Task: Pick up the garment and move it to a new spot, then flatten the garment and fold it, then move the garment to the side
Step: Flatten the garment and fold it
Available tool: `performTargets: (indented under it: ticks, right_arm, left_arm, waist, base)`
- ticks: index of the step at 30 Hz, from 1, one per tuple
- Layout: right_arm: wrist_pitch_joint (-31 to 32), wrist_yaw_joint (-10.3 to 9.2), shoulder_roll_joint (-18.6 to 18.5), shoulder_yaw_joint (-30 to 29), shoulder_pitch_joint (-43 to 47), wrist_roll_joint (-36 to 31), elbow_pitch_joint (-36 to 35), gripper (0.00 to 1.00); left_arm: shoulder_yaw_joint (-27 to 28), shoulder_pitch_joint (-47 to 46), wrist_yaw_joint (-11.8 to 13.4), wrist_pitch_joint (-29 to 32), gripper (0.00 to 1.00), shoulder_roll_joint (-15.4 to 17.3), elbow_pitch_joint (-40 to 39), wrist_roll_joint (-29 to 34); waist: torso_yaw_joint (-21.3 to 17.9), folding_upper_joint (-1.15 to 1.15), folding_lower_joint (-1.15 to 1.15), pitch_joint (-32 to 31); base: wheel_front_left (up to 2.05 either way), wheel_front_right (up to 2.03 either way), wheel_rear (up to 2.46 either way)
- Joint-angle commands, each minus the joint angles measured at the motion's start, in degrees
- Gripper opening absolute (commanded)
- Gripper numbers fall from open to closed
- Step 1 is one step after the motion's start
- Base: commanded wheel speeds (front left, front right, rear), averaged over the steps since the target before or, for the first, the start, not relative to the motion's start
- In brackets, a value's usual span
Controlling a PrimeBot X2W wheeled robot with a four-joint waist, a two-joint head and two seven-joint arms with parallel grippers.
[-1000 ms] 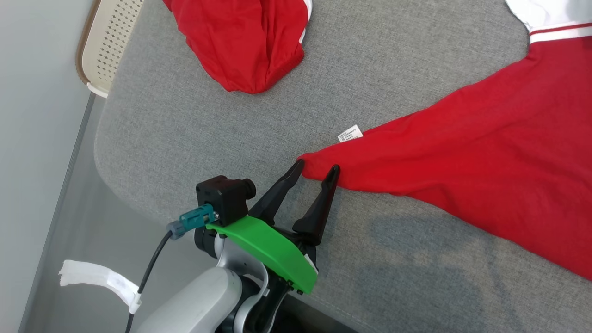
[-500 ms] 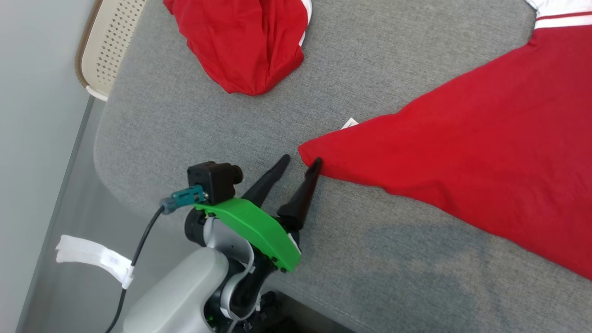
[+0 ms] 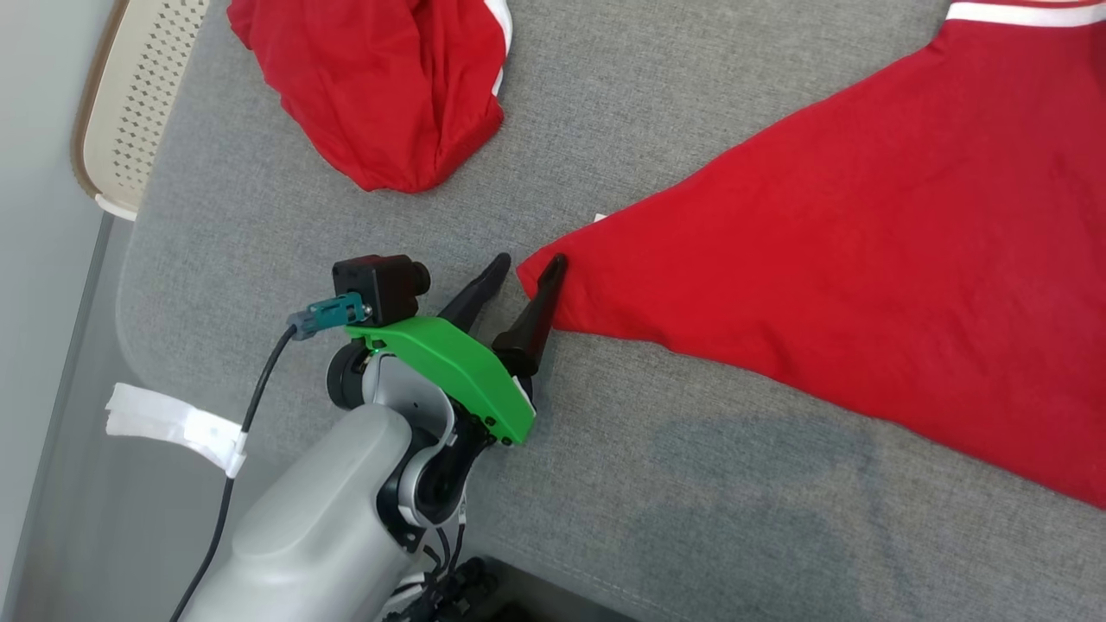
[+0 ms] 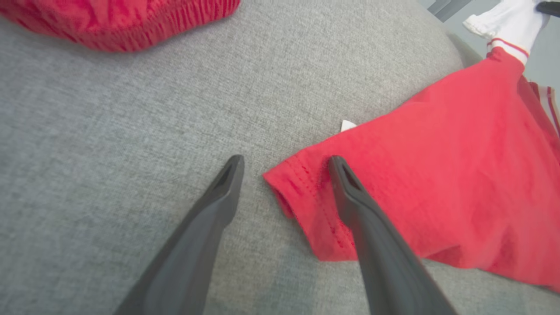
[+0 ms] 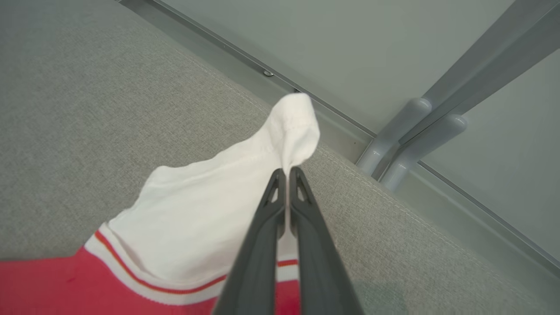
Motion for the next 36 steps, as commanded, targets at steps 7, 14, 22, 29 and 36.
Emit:
performTargets:
  ticks: [7,14,22,29,36]
  right_arm:
    - [-1.2,-0.07,0.0,0.5,2.0,0.9,-0.4,0.00]
    - [-2.0,-0.07,0.4,0.6,3.1,1.7,-0.1,0.00]
    - [-6.5,-0.07,1.8,-1.5,3.0,3.4,-1.5,0.00]
    - [-12.0,-0.04,1.8,-6.5,3.0,7.0,-7.3,0.00]
    - [-12.7,-0.04,1.1,-13.5,1.2,7.0,-12.1,0.00]
  left_arm:
    - [-0.9,-1.8,-2.0,0.5,0.48,-1.6,4.8,-0.3]
    - [-1.6,-1.1,-3.4,1.6,0.48,-1.6,4.5,-1.0]
    - [0.6,-2.3,-2.3,-0.7,0.00,0.8,1.9,0.3]
    - [5.3,-4.2,0.8,-3.1,0.00,6.9,-7.6,1.8]
    - [9.9,-8.0,4.3,2.6,0.00,15.2,-21.0,0.9]
  waist:
    - [-0.9,0.00,0.00,-0.6]
    - [-1.2,0.00,0.00,-2.0]
    - [-3.4,0.00,0.00,-3.8]
    - [-7.4,0.00,0.00,-5.8]
    - [-13.9,0.00,0.00,-5.1]
  base:
    - [0.00,0.00,0.00]
    - [0.00,0.00,0.00]
    - [0.00,0.00,0.00]
    - [0.00,0.00,0.00]
    - [0.00,0.00,0.00]
